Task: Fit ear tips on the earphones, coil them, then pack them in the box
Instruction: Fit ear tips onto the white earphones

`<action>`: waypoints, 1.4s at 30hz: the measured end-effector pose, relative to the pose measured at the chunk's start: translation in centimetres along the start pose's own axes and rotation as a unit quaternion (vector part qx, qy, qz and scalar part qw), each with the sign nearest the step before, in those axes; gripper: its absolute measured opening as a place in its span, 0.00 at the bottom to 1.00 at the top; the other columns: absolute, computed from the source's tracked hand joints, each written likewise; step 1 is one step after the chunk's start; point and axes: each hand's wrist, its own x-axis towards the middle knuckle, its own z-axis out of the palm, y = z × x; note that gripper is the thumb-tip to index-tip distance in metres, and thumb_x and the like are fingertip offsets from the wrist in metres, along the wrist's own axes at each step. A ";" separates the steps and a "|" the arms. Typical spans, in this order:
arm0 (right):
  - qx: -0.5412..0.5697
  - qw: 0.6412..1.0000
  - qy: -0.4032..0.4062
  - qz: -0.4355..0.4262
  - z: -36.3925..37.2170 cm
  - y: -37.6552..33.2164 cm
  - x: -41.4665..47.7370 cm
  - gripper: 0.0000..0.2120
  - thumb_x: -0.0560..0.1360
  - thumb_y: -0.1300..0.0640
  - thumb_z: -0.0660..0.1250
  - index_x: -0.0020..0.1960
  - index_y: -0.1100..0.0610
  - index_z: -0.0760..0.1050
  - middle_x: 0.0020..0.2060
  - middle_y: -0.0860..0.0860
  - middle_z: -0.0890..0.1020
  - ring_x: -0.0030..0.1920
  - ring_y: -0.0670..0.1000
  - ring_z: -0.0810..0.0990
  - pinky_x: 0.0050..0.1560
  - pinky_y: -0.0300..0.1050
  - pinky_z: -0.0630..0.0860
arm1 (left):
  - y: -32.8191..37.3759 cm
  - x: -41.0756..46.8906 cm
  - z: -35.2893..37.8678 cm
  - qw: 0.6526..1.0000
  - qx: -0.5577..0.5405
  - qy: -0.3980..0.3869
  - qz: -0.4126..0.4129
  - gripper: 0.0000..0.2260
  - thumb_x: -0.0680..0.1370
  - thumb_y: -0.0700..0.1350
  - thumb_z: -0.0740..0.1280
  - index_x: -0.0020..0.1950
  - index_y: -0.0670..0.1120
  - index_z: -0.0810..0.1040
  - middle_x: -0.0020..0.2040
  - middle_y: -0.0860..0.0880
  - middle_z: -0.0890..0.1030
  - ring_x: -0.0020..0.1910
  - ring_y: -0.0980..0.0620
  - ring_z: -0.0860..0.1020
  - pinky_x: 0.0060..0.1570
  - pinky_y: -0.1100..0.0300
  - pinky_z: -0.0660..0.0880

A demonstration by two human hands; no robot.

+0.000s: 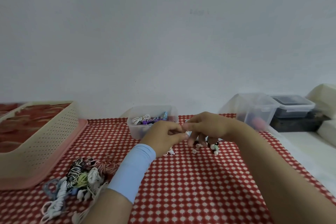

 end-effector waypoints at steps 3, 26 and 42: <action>-0.072 0.996 0.055 0.004 -0.5 0.3 -0.2 0.11 0.82 0.49 0.65 0.56 0.53 0.82 0.41 0.49 0.88 0.30 0.47 0.77 0.28 0.39 0.71 | -0.9 -0.2 0.3 0.998 -0.056 0.005 -0.031 0.04 0.76 0.48 0.72 0.48 0.57 0.83 0.44 0.60 0.84 0.46 0.64 0.81 0.51 0.69 0.76; 0.091 0.983 0.143 -0.075 0.2 0.0 -1.2 0.05 0.75 0.63 0.75 0.50 0.57 0.87 0.27 0.46 0.81 0.24 0.42 0.71 0.24 0.34 0.66 | -2.0 0.1 0.0 0.967 -0.245 0.021 -0.068 0.06 0.76 0.38 0.71 0.51 0.47 0.83 0.41 0.49 0.86 0.31 0.56 0.76 0.32 0.69 0.73; 0.286 0.957 -0.013 -0.048 1.5 0.7 -0.2 0.11 0.75 0.65 0.69 0.56 0.63 0.84 0.37 0.56 0.84 0.28 0.46 0.73 0.21 0.34 0.62 | -2.0 -0.1 0.1 0.950 -0.304 0.010 -0.076 0.05 0.77 0.40 0.70 0.51 0.46 0.84 0.39 0.50 0.85 0.31 0.58 0.74 0.29 0.69 0.71</action>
